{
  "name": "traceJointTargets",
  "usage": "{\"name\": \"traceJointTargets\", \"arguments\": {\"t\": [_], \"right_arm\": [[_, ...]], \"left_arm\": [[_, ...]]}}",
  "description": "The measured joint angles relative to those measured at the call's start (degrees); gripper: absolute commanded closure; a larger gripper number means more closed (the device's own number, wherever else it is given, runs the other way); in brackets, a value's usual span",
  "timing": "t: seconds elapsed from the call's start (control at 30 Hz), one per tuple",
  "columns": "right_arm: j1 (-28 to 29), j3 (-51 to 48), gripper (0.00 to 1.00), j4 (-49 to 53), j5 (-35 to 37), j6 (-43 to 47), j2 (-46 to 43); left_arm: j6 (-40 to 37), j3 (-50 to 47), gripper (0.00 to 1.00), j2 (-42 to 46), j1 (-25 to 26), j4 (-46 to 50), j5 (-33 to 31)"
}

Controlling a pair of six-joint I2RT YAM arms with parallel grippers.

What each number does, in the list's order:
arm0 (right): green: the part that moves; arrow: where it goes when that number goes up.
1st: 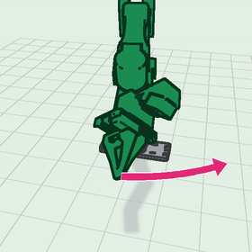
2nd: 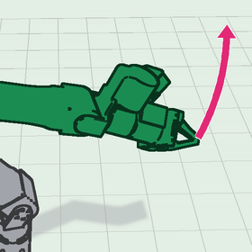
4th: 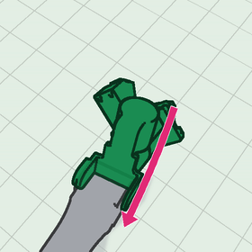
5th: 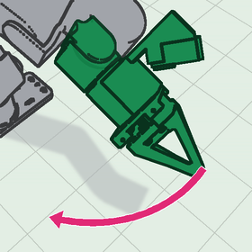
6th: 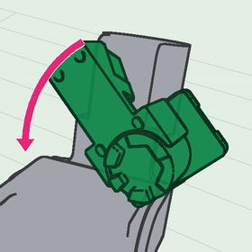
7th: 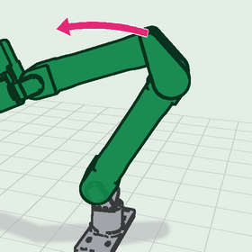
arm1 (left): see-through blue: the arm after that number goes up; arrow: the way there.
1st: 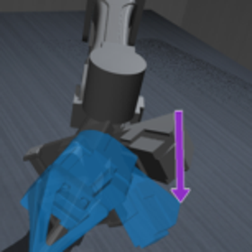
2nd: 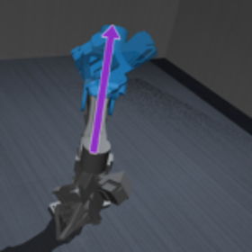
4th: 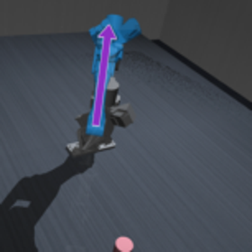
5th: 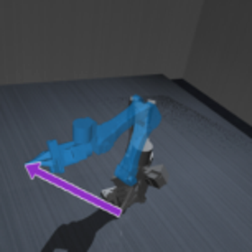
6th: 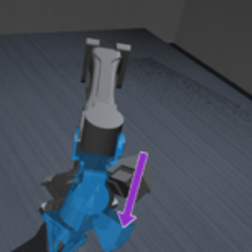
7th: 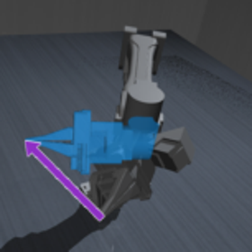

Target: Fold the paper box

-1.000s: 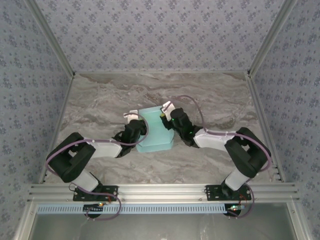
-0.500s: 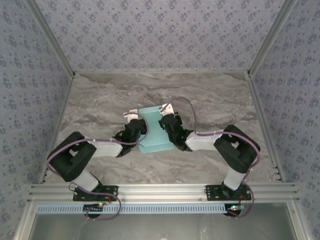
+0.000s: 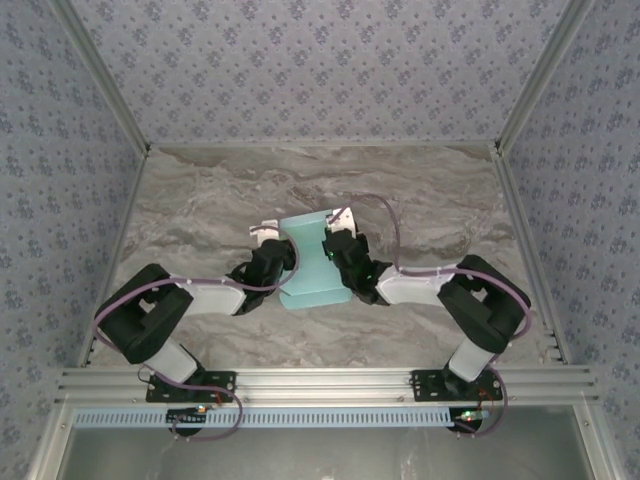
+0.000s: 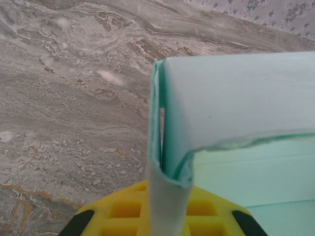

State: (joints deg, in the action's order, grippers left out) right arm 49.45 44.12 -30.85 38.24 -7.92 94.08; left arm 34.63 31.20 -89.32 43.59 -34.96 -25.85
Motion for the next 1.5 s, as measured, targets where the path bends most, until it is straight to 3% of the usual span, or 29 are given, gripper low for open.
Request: {"name": "traceJointTargets", "arguments": {"t": [0.3, 0.5, 0.87, 1.2, 1.37, 1.5], "right_arm": [[-1.05, -7.61, 0.43, 0.66, -11.10, 4.20, -9.57], [-1.22, -11.15, 0.42, 1.51, -19.58, 9.68, -16.00], [-6.62, -13.35, 0.49, 2.21, -22.32, 11.41, -20.48], [-7.32, -5.95, 0.51, 2.14, -25.03, 13.35, -13.25], [-6.73, -2.99, 0.66, 1.66, -23.04, 14.36, -7.76], [-5.75, -1.09, 0.78, 0.59, -17.33, 15.13, -3.82]], "left_arm": [[-0.02, 0.15, 1.00, -0.02, 0.31, 0.33, 0.76], [-0.02, 0.15, 1.00, -0.02, 0.31, 0.39, 0.76], [0.00, 0.15, 1.00, -0.04, 0.31, 0.42, 0.96], [0.85, 0.57, 1.00, -0.92, 0.31, 0.48, 1.01], [0.85, 1.11, 1.00, -0.92, 0.37, 0.44, 1.05], [0.85, 1.14, 1.00, -1.03, 0.35, 0.59, 0.90]]}}
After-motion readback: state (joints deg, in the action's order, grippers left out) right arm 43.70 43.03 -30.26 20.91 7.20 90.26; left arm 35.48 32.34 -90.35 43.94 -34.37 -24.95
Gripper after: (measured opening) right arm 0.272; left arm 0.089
